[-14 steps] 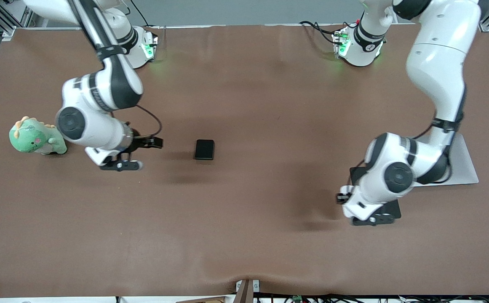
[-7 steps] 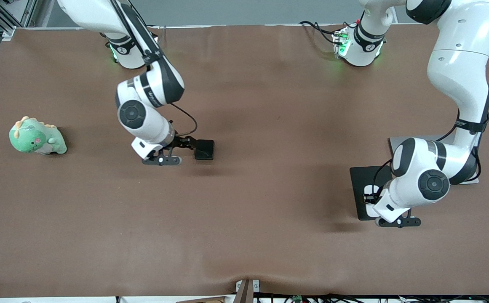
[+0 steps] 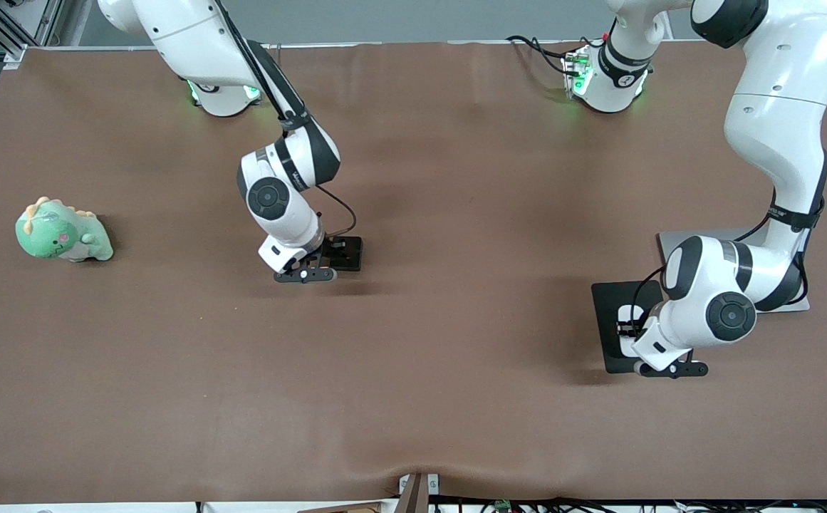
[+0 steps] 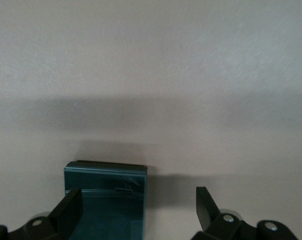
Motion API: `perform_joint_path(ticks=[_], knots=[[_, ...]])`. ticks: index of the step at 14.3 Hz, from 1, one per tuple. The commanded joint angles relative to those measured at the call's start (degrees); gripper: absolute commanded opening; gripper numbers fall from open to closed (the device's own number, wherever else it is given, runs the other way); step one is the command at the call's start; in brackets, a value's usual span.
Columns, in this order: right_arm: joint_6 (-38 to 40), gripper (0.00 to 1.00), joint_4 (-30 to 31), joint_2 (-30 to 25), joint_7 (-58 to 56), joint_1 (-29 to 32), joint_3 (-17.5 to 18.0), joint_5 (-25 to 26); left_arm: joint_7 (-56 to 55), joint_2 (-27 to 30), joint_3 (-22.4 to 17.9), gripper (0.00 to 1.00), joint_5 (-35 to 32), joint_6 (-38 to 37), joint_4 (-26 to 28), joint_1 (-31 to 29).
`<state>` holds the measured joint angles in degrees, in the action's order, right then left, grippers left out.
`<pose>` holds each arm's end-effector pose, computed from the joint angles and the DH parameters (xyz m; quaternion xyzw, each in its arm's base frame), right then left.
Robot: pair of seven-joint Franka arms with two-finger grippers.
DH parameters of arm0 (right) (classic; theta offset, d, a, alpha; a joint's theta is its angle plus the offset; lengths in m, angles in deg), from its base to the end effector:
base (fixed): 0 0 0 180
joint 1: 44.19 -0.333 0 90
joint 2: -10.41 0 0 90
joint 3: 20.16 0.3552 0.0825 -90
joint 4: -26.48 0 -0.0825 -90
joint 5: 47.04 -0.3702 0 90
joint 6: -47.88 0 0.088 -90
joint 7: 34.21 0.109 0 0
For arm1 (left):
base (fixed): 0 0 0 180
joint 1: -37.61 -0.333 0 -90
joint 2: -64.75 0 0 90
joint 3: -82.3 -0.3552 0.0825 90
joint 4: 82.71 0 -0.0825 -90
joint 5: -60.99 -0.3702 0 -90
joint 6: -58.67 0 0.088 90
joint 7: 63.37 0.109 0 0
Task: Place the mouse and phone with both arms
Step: 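Carry the mouse over the mouse pad while the right gripper grasps the phone, then lower the mouse onto the mouse pad and open the left gripper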
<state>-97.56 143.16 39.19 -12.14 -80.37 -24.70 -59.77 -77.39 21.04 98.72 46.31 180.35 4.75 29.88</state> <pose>0.5186 0.3195 0.2382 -0.9990 0.0031 0.0181 0.0402 0.7075 -0.0588 0.2444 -0.9979 -0.0031 0.0623 0.0161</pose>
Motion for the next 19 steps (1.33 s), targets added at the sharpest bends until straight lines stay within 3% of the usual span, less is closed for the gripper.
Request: perform_joint_path(ticks=[1, 4, 5, 6, 7, 11, 12, 13, 15, 16, 19], knots=[[-2.29, 1.00, -0.13, 1.36, 1.49, -1.87, -0.12, -3.09, 0.31, -0.24, 0.53, 0.30, -1.23, 0.74, 0.87, -1.58], [-2.39, 1.00, -0.22, 1.72, 1.75, -2.22, -0.12, -3.44, 0.49, -1.47, 0.53, 0.37, -1.14, 3.20, 0.87, -1.85], [-2.39, 1.00, -0.22, 1.72, 1.75, -2.40, -0.12, -4.92, 0.49, -1.56, 0.53, 0.46, -1.23, 3.38, 0.78, -2.29], [-2.65, 1.00, -0.22, 1.89, 1.84, -3.27, -0.20, -5.89, 0.49, -1.56, 0.53, 0.88, -1.23, 3.82, 0.78, -2.55], [-3.35, 1.00, -0.22, 2.41, 1.84, -3.63, -0.20, -6.17, 0.49, -1.65, 0.53, 1.00, -1.23, 3.91, 0.78, -2.55], [-4.41, 1.00, -0.13, 3.30, 2.19, -3.90, -0.20, -6.17, 0.40, -0.51, 0.53, 1.00, -1.23, 4.00, 0.52, -2.47], [-3.80, 0.59, -0.13, 3.21, 2.80, -3.98, -0.20, -6.17, 0.31, -0.16, 0.79, 1.00, -1.23, 3.91, 0.34, -2.38], [-3.53, 0.47, -0.13, 3.21, 3.59, -4.07, -0.29, -6.08, 0.31, 1.24, 0.97, 1.00, -1.23, 3.83, 0.34, -2.38], [-3.18, 0.11, -0.13, 2.86, 4.04, -4.34, -0.38, -5.99, 0.40, 4.57, 1.15, 1.00, -1.14, 3.39, 0.51, -2.29], [-1.61, 0.00, -0.22, 2.25, 4.04, -4.34, -0.47, -5.99, 0.31, 7.90, 1.15, 1.00, -1.06, 1.73, 0.78, -2.38], [1.29, 0.00, -0.22, 0.84, 4.04, -3.46, -0.82, -5.91, 0.75, 14.59, 1.15, 1.00, -1.06, -8.53, 0.69, -2.64]])
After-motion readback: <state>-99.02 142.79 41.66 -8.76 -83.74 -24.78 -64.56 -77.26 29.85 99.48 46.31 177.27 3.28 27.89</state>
